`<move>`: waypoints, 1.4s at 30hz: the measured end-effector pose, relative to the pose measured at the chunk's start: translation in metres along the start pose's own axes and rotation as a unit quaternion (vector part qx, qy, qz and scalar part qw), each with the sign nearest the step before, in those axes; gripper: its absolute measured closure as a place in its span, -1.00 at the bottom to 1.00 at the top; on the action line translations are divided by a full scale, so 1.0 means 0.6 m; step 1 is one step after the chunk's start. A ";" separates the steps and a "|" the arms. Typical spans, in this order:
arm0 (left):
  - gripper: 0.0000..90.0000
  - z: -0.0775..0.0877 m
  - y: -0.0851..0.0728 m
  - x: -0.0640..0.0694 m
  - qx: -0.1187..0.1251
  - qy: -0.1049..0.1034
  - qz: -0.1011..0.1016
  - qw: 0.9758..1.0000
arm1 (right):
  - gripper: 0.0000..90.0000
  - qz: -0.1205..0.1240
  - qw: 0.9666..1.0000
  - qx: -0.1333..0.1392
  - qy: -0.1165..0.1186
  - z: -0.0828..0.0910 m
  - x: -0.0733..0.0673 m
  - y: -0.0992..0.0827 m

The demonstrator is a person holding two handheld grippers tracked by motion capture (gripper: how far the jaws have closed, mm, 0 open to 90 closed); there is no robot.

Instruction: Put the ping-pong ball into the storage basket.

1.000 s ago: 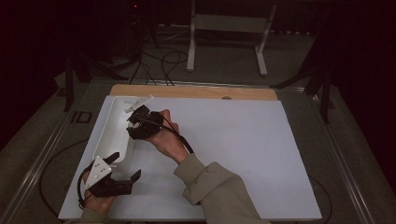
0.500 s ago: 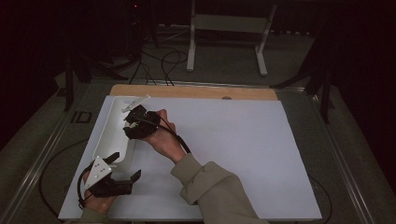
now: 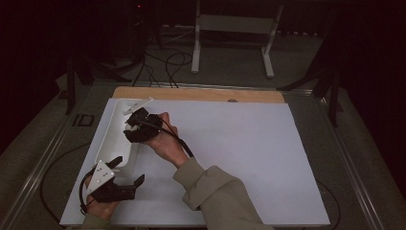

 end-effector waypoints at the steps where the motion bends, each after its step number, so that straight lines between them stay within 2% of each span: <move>1: -0.98 0.000 0.000 0.000 0.000 0.000 0.000 1.000 | 0.13 0.000 1.000 0.000 0.001 -0.001 -0.001 0.000; 21: -0.98 0.000 0.000 0.001 0.000 0.000 -0.002 1.000 | 0.13 0.001 1.000 0.007 0.017 -0.024 -0.026 0.014; 42: -0.98 0.001 0.000 0.001 0.001 -0.001 -0.001 1.000 | 0.13 0.000 1.000 0.007 0.022 -0.040 -0.038 0.022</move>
Point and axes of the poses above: each handheld gripper's, and its own axes: z roughly backward along the jaws, y roughly out of its top, x roughly to its right, the point moved 6 cm from there along -z, roughly forward along the jaws, and after that the axes turned 11 degrees about x, right-handed, at the moved point
